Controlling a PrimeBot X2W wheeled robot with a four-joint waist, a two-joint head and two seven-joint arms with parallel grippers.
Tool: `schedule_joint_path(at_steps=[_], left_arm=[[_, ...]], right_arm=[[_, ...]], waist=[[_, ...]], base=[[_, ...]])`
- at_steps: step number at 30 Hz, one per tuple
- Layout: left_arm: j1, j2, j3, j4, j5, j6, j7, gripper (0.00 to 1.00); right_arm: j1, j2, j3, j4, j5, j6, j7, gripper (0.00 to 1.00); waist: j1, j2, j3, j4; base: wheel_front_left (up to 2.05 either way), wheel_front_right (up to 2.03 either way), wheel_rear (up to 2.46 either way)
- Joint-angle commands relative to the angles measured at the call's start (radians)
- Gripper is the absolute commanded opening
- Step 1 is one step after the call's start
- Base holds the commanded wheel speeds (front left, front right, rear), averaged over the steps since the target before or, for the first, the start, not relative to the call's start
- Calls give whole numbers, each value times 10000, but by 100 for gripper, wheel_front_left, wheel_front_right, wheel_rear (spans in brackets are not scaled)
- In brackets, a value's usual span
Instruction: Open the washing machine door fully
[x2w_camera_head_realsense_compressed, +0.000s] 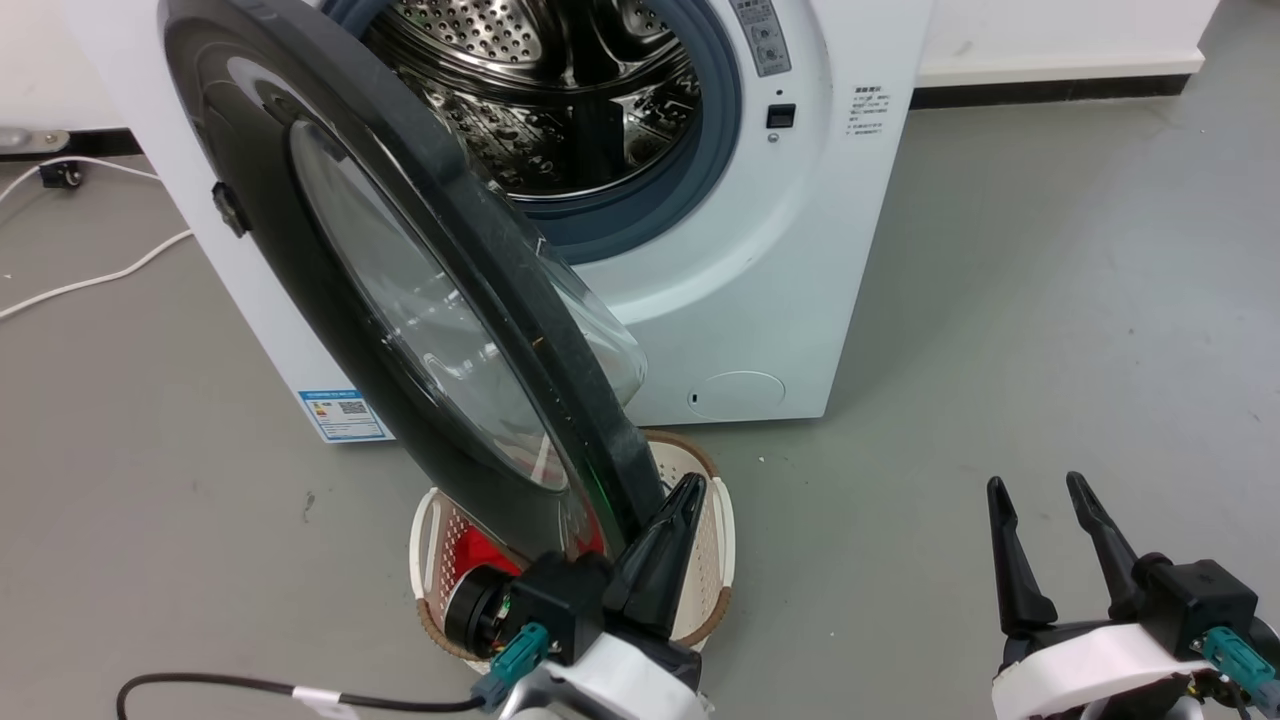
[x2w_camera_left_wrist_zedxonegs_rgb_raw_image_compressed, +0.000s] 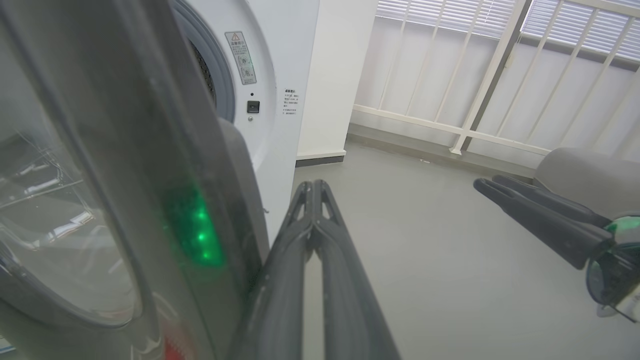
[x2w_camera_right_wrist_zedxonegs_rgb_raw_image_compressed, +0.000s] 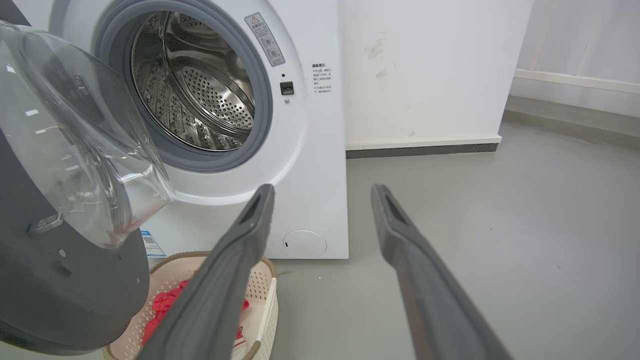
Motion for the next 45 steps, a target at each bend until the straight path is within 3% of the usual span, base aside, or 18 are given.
schedule_joint_path(at_steps=[1,25,38,45], left_arm=[[69,398,479,-63,-42,333,-14,0],[2209,1035,468,-2549,49,1629,600,0],[2561,1191,887,-2858,-58,2066,426,0],[2650,1432,1568,-2781,-315,2212,234,0]], right_arm=[[97,33,-2,-24,13,-7,36,100],[506,30,-138,-247,-1,-7,224,100],[482,29,-380,-486,-101,-7,235,100],[311,27,-332,-615,-167,-7,336,100]], waist=[[0,0,-59,80],[0,0,-360,1625],[0,0,-220,2965],[0,0,-74,3586]], base=[[0,0,0],[0,0,0],[0,0,0],[0,0,0]])
